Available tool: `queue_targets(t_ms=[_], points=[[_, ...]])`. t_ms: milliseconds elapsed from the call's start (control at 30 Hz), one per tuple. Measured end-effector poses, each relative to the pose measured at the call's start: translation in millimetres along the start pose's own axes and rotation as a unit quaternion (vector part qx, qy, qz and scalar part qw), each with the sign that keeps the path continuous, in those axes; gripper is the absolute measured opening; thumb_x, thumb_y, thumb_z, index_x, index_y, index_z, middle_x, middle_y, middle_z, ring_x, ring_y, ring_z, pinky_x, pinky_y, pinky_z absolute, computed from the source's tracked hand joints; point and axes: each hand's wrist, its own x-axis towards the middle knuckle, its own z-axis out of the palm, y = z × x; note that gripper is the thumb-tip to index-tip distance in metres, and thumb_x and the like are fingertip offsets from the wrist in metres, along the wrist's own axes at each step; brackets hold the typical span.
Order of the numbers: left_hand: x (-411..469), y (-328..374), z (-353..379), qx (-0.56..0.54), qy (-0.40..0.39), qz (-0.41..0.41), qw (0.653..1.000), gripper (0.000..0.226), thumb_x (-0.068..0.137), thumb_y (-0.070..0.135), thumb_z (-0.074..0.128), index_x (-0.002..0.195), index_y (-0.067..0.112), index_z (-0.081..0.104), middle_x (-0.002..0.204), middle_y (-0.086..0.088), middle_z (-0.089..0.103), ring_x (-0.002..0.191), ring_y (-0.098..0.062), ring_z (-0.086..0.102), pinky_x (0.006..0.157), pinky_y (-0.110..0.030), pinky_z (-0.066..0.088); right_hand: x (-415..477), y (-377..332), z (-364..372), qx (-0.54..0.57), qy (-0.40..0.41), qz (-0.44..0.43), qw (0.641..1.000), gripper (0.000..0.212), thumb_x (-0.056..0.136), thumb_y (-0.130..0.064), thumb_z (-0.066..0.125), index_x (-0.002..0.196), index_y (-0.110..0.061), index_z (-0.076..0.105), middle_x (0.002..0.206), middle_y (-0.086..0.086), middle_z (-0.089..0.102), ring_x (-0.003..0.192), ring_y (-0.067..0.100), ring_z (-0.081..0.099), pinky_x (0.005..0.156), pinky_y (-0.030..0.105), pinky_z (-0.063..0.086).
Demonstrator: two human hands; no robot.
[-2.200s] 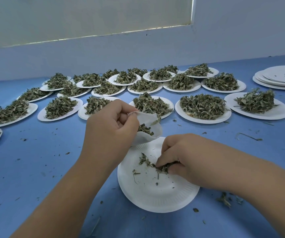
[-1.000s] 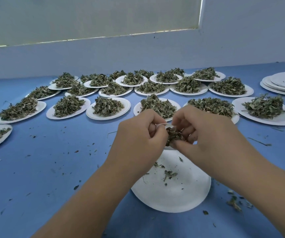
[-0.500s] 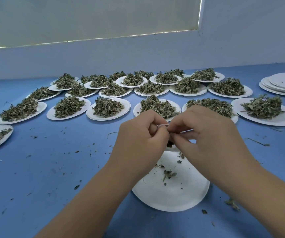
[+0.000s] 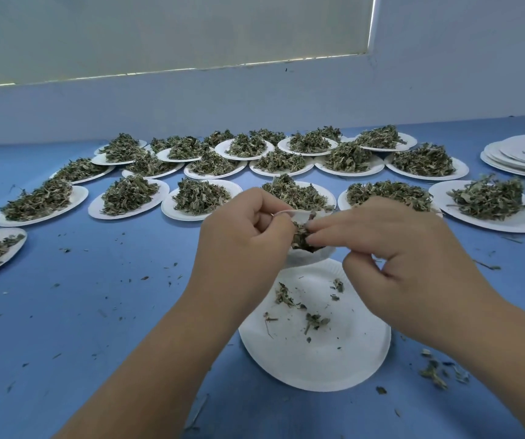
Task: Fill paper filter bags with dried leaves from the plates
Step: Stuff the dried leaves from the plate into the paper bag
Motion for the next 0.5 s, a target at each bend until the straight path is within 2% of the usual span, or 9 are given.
queue_targets(t_ms=[100, 133, 200, 233, 300, 333, 367, 433, 500], points=[[-2.9, 2.2, 2.6, -0.009, -0.020, -0.001, 1.000, 0.019, 0.086, 0.007, 0.059, 0.074, 0.019, 0.065, 0.049, 0.003, 0.045, 0.044, -0.003, 0.038, 0.042, -0.008, 0.030, 1.1, -4.1, 6.1, -0.041, -0.069, -0.003, 0.997, 0.049, 0.068, 0.002, 0.045, 0.097, -0.021, 0.078, 0.102, -0.014, 0.073, 0.072, 0.021, 0.058, 0.063, 0.034, 0.053], [-3.6, 2.4, 3.0, -0.007, -0.025, 0.000, 1.000, 0.019, 0.087, 0.007, 0.058, 0.074, 0.019, 0.065, 0.050, 0.003, 0.045, 0.044, -0.003, 0.038, 0.042, -0.008, 0.030, 1.1, -4.5, 6.9, -0.036, -0.083, -0.011, 0.996, 0.049, 0.068, 0.002, 0.045, 0.097, -0.021, 0.078, 0.101, -0.015, 0.073, 0.072, 0.021, 0.058, 0.062, 0.034, 0.053], [-3.0, 1.7, 2.4, 0.006, -0.023, 0.005, 1.000, 0.019, 0.086, 0.007, 0.058, 0.074, 0.020, 0.066, 0.054, -0.005, 0.048, 0.045, -0.003, 0.038, 0.043, -0.008, 0.031, 1.4, -2.9, 3.8, 0.043, -0.080, 0.031, 0.995, 0.047, 0.072, -0.001, 0.046, 0.096, -0.025, 0.078, 0.100, -0.018, 0.072, 0.076, 0.006, 0.061, 0.064, 0.017, 0.049], [-1.8, 1.0, 1.0, 0.013, -0.018, 0.007, 1.000, 0.019, 0.086, 0.008, 0.059, 0.074, 0.021, 0.066, 0.057, -0.007, 0.051, 0.046, -0.003, 0.039, 0.043, -0.008, 0.031, 1.9, -0.9, 0.4, 0.112, -0.066, 0.075, 0.989, 0.043, 0.075, -0.004, 0.048, 0.093, -0.029, 0.078, 0.094, -0.018, 0.073, 0.070, 0.001, 0.061, 0.059, 0.009, 0.043], [1.5, -0.1, -2.7, 0.020, -0.003, 0.003, 1.000, 0.020, 0.086, 0.009, 0.059, 0.073, 0.023, 0.066, 0.059, -0.008, 0.054, 0.045, -0.002, 0.039, 0.043, -0.009, 0.032, 3.2, 6.9, -6.4, 0.209, -0.020, 0.155, 0.965, 0.040, 0.080, -0.004, 0.054, 0.081, -0.037, 0.077, 0.071, -0.006, 0.068, 0.045, 0.003, 0.045, 0.044, 0.009, 0.033], [3.1, -0.5, -4.7, 0.020, 0.005, -0.001, 1.000, 0.021, 0.086, 0.010, 0.059, 0.073, 0.024, 0.066, 0.061, -0.009, 0.056, 0.045, -0.002, 0.039, 0.042, -0.010, 0.032, 4.0, 12.2, -9.8, 0.229, -0.002, 0.189, 0.955, 0.040, 0.081, -0.003, 0.055, 0.078, -0.038, 0.075, 0.063, 0.004, 0.063, 0.042, 0.007, 0.037, 0.043, 0.014, 0.031], [4.6, -1.1, -6.6, 0.018, 0.013, -0.005, 1.000, 0.022, 0.086, 0.010, 0.059, 0.073, 0.025, 0.067, 0.063, -0.010, 0.058, 0.045, -0.002, 0.039, 0.042, -0.010, 0.032, 4.8, 16.5, -12.7, 0.232, 0.003, 0.218, 0.948, 0.038, 0.082, -0.004, 0.057, 0.077, -0.038, 0.074, 0.061, 0.009, 0.059, 0.045, 0.013, 0.037, 0.044, 0.020, 0.033], [6.5, -1.6, -9.8, 0.011, 0.027, -0.012, 1.000, 0.022, 0.087, 0.010, 0.059, 0.073, 0.025, 0.067, 0.066, -0.011, 0.059, 0.043, -0.002, 0.038, 0.041, -0.010, 0.032, 6.7, 24.6, -14.7, 0.188, -0.027, 0.246, 0.950, 0.027, 0.084, -0.014, 0.060, 0.075, -0.037, 0.074, 0.059, -0.001, 0.061, 0.049, 0.022, 0.042, 0.048, 0.025, 0.038], [7.4, -1.8, -11.6, 0.007, 0.035, -0.014, 0.999, 0.020, 0.088, 0.011, 0.059, 0.075, 0.024, 0.067, 0.066, -0.011, 0.060, 0.041, -0.001, 0.037, 0.040, -0.010, 0.031, 6.1, 29.5, -11.1, 0.080, -0.131, 0.230, 0.961, 0.019, 0.086, -0.026, 0.060, 0.076, -0.035, 0.073, 0.064, -0.019, 0.063, 0.048, 0.008, 0.050, 0.048, 0.014, 0.040]])
